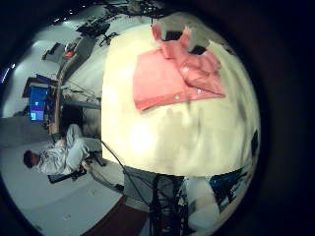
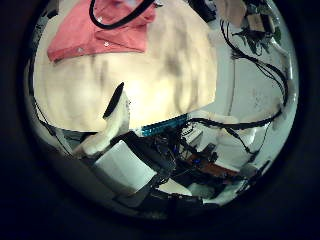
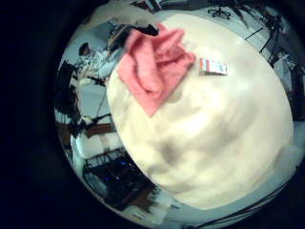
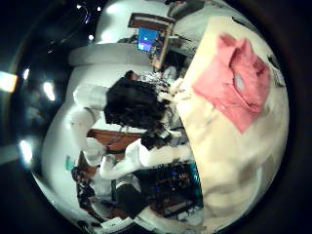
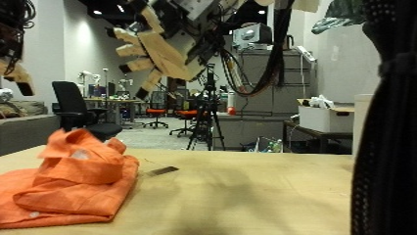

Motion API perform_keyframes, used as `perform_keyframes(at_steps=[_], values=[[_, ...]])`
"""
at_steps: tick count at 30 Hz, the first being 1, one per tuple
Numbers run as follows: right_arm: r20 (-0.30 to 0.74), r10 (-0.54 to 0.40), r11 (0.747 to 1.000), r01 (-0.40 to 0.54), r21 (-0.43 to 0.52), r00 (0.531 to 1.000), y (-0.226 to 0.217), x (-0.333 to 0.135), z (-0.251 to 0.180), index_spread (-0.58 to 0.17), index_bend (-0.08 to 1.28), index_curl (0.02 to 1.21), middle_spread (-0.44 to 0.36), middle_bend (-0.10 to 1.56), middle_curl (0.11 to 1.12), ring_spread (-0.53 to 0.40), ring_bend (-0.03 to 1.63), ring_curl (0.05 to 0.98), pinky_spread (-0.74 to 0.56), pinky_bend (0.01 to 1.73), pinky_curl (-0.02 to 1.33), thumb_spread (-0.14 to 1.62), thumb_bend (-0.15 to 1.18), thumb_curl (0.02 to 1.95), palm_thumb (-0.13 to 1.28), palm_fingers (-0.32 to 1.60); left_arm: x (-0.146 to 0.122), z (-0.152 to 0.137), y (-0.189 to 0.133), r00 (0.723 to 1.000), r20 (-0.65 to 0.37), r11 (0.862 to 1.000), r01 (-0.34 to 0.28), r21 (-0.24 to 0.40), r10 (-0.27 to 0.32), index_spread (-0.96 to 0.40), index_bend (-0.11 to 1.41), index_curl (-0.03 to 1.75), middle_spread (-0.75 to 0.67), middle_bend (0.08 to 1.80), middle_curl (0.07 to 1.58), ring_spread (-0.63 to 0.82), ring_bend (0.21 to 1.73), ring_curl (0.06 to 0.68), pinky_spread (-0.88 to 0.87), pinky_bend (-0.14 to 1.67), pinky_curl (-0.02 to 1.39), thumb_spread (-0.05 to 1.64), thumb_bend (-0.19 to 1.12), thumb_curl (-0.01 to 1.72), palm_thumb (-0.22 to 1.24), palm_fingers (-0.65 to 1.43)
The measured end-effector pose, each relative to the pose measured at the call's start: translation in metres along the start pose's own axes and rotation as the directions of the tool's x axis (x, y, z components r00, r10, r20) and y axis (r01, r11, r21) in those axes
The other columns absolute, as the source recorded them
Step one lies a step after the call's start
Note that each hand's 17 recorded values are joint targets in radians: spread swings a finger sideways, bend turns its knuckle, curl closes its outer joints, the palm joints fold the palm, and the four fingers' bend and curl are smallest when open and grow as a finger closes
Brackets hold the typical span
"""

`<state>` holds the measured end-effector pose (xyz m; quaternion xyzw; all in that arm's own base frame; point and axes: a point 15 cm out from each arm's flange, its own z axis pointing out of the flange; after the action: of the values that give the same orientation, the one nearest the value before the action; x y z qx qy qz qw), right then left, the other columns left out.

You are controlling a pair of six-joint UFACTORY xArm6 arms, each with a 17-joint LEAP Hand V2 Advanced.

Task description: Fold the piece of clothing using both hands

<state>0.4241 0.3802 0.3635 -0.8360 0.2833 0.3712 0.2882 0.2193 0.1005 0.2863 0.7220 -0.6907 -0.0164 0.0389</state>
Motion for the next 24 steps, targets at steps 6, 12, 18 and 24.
perform_keyframes(at_steps=[6, 12, 18, 24], values=[[0.208, -0.01, 0.995, -0.011, 0.099, 0.978, -0.01, -0.039, -0.032, -0.45, 0.19, 0.33, -0.083, 0.31, 0.32, 0.165, 0.61, 0.201, 0.5, 0.69, 0.32, 0.89, -0.03, 0.35, 0.17, 0.18, 0.0, 0.001, -0.001, 1.0, 0.001, 1.0, -0.001, 0.001, 0.001, -0.02, 0.18, 0.37, 0.14, 0.18, 0.31, 0.26, 0.56, 0.19, 0.26, 0.33, 0.31, 1.06, -0.02, 0.36, 0.56, 0.21], [0.178, 0.024, 0.993, -0.044, 0.111, 0.984, 0.003, -0.016, -0.06, -0.446, 0.2, 0.34, -0.069, 0.28, 0.31, 0.144, 0.57, 0.19, 0.5, 0.63, 0.29, 0.94, -0.01, 0.34, 0.25, 0.23, 0.004, 0.001, -0.008, 1.0, -0.002, 1.0, 0.001, 0.018, -0.001, -0.02, 0.18, 0.37, 0.13, 0.18, 0.31, 0.25, 0.56, 0.189, 0.26, 0.33, 0.31, 1.06, -0.02, 0.36, 0.56, 0.21], [-0.016, 0.059, 0.998, -0.059, 0.016, 0.998, 0.041, 0.016, -0.078, -0.443, 0.2, 0.35, -0.076, 0.26, 0.31, 0.165, 0.52, 0.176, 0.5, 0.58, 0.26, 0.99, -0.01, 0.33, 0.33, 0.23, 0.019, 0.004, -0.026, 1.0, 0.003, 0.999, -0.024, 0.036, 0.024, -0.03, 0.19, 0.38, 0.11, 0.18, 0.31, 0.25, 0.53, 0.184, 0.26, 0.33, 0.31, 1.05, -0.02, 0.36, 0.58, 0.2], [-0.237, 0.068, 0.996, -0.082, -0.047, 0.969, 0.079, 0.033, -0.118, -0.436, 0.2, 0.35, -0.038, 0.22, 0.31, 0.177, 0.46, 0.165, 0.5, 0.53, 0.25, 1.08, 0.01, 0.36, 0.5, 0.23, 0.042, 0.013, -0.057, 0.996, 0.047, 0.996, -0.074, 0.055, 0.072, -0.02, 0.2, 0.39, 0.11, 0.18, 0.3, 0.29, 0.49, 0.177, 0.29, 0.29, 0.31, 1.05, -0.02, 0.37, 0.58, 0.16]])
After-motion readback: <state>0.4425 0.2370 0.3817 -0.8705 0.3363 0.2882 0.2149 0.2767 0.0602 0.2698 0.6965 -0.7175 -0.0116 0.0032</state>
